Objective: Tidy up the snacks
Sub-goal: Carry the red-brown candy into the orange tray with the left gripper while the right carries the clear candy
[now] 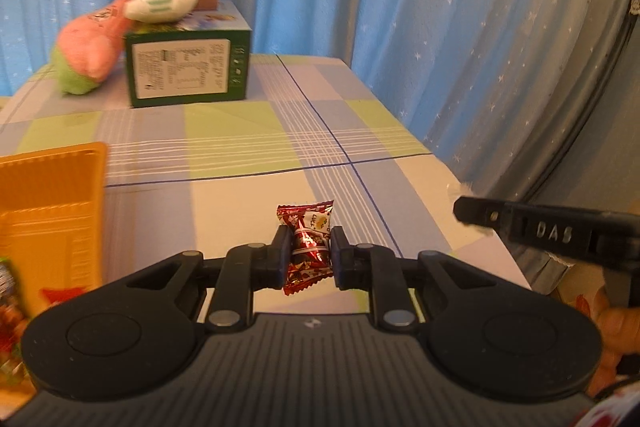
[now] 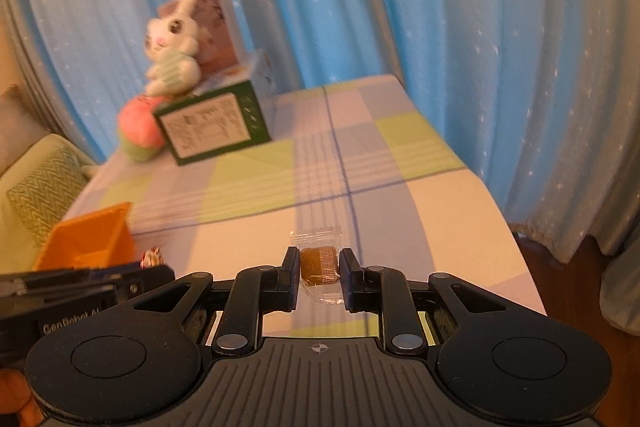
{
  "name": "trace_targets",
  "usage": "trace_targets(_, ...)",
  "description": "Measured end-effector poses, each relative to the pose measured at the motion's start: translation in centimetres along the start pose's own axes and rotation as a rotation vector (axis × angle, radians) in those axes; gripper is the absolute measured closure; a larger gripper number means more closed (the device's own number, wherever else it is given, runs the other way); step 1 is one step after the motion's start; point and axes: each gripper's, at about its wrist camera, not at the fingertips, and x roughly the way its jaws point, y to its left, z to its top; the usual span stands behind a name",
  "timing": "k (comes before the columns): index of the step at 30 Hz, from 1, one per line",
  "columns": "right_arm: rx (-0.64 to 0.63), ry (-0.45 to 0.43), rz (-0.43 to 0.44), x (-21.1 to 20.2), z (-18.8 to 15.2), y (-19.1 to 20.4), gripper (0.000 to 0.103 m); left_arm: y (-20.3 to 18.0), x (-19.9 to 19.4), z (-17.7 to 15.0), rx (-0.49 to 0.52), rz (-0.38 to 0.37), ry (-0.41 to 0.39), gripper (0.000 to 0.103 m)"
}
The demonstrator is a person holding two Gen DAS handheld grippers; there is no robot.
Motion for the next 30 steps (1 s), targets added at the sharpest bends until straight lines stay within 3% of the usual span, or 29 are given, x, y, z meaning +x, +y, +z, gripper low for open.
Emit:
trace_targets(13, -0.058, 0.000, 0.082, -6.3, -3.2, 8.2, 0.082, 4.1, -10.8, -3.3, -0.049, 0.055, -0.045, 0.085)
trace_targets(30, -0.162, 0.039, 0.191, -7.4, -6.9, 16.9, 0.082, 10.3, -18.3, -6.4, -0.119, 0.175, -0.076, 0.085)
